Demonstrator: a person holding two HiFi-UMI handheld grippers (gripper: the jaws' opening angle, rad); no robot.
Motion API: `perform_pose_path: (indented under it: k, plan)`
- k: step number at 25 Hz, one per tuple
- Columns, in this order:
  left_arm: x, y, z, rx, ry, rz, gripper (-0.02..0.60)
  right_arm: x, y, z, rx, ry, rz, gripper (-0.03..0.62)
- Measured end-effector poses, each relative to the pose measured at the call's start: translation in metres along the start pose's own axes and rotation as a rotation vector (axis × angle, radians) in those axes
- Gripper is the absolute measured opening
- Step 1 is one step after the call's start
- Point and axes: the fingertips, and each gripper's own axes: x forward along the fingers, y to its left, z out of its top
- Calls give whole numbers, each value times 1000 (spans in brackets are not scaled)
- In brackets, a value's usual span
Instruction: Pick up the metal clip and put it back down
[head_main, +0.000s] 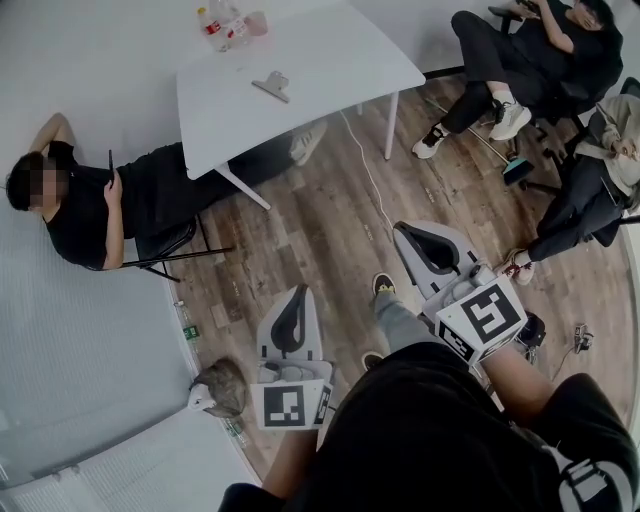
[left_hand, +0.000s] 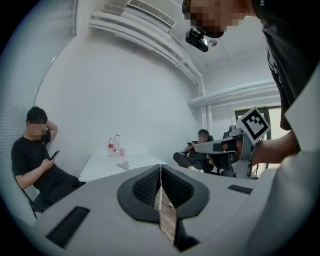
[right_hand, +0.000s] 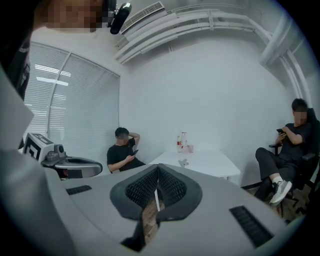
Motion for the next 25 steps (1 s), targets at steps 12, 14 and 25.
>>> perform_pose_path:
  k: [12,14,25]
  plan:
    - [93,36,21,11,32,27,23,65,-66,10,34,34,31,17]
    - [105,37,24,15,39,33,23,71,-79,13,38,30,28,17]
    - [176,41,54,61,22,61,23,106,-144,36,49,-20,48,17]
